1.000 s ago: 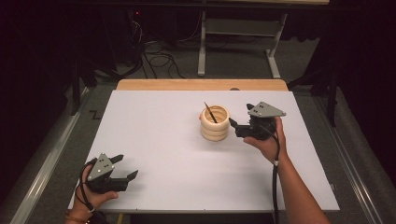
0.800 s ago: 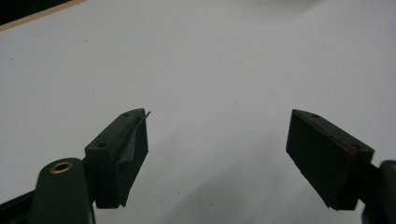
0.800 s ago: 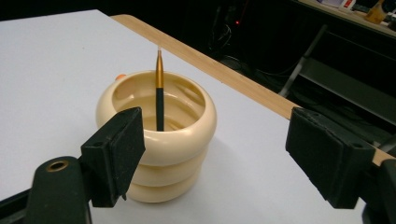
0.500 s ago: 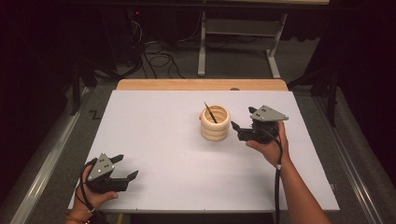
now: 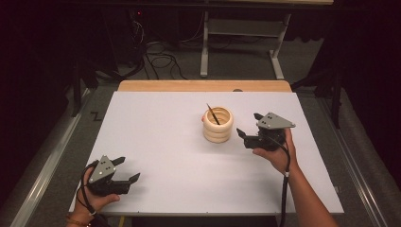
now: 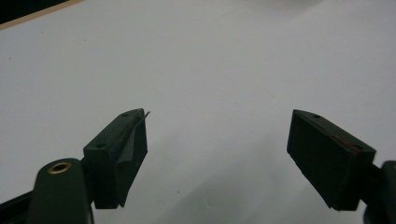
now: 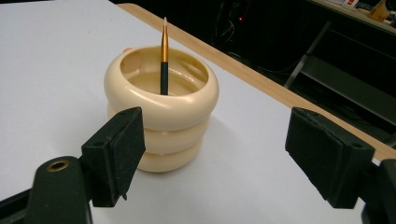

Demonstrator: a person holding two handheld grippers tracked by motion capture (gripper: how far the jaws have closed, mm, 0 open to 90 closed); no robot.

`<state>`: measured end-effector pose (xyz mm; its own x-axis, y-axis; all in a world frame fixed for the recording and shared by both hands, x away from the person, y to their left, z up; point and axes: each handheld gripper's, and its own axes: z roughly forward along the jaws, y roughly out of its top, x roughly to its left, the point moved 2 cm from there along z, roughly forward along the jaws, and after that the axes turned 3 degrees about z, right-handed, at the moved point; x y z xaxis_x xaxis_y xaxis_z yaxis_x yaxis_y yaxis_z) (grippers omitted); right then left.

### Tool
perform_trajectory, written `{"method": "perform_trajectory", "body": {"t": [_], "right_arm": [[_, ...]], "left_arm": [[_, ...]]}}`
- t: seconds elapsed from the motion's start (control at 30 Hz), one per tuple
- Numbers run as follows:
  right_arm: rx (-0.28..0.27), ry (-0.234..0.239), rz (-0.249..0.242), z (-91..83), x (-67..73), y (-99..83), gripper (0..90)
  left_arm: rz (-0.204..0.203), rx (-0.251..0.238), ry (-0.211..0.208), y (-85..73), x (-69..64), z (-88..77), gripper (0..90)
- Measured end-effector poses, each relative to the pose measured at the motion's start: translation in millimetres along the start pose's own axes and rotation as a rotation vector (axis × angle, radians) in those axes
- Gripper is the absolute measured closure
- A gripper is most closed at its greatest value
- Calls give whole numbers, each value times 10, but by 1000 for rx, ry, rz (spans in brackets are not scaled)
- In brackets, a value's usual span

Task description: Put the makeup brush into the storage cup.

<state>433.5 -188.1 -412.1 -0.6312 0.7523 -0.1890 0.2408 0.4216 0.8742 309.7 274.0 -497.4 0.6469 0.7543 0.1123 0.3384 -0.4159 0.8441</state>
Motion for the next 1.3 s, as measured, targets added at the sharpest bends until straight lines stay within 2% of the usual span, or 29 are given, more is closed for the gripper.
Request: {"method": "perform_trajectory", "body": {"t": [0.33,1.3], "right_arm": [[-21,-8,8,-124,-75,-83,213],[-21,-27,10,-307,-176,-366,218]], "left_arm": [[1,2,-1,2,-2,3,209],[6,9,-3,7,-13,12,208]]}}
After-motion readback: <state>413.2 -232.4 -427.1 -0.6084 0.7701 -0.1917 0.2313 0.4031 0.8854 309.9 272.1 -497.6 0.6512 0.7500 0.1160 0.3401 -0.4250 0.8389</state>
